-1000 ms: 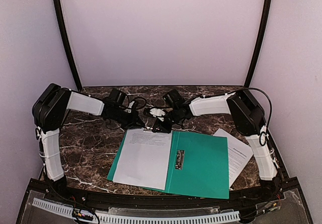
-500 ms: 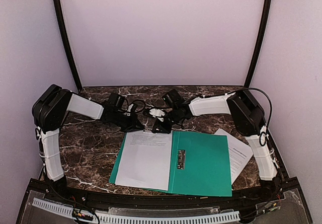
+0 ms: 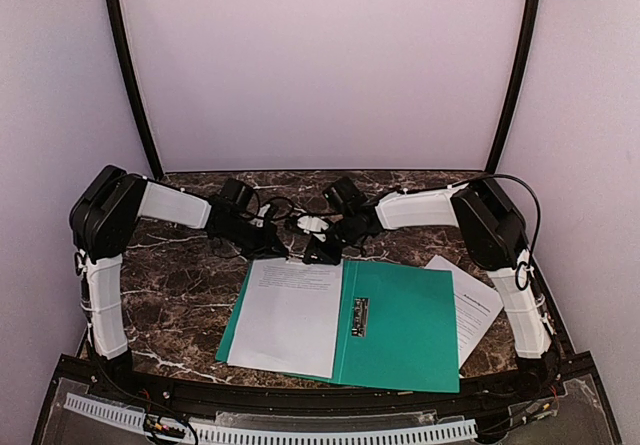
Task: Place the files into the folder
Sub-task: Clamp the file in the folder.
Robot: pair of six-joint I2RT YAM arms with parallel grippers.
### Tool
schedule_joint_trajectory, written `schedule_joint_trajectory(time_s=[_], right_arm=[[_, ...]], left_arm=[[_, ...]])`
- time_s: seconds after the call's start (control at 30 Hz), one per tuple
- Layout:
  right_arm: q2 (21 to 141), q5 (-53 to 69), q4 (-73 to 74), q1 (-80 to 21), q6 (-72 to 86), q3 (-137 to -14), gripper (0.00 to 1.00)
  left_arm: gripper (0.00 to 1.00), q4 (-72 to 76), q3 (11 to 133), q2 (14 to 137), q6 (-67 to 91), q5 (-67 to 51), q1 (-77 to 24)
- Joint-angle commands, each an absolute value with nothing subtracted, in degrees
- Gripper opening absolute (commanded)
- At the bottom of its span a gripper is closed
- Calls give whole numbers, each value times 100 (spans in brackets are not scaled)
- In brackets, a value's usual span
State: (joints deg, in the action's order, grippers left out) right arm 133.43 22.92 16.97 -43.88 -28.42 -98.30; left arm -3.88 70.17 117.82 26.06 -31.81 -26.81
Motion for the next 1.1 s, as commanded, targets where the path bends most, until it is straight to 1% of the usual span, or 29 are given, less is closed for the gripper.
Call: schedule_joint_trajectory(time_s=[0.0, 0.33, 0.73, 1.07], right_arm=[[13800, 1622, 2160, -4414, -3076, -9721, 2], [13799, 1572, 2155, -4461, -3117, -9730, 2], [13792, 1472, 2222, -4541, -3284, -9747, 2], [13822, 1355, 2271, -4618, -3406, -9770, 2]], left_arm=[[1, -2145, 6914, 12574, 2196, -2305, -2865], [1, -2490, 6796, 12763, 2002, -1925, -2865], [1, -3523, 7590, 13157, 1494, -1057, -2865], [1, -3512, 7713, 13186, 1418, -926, -2866]])
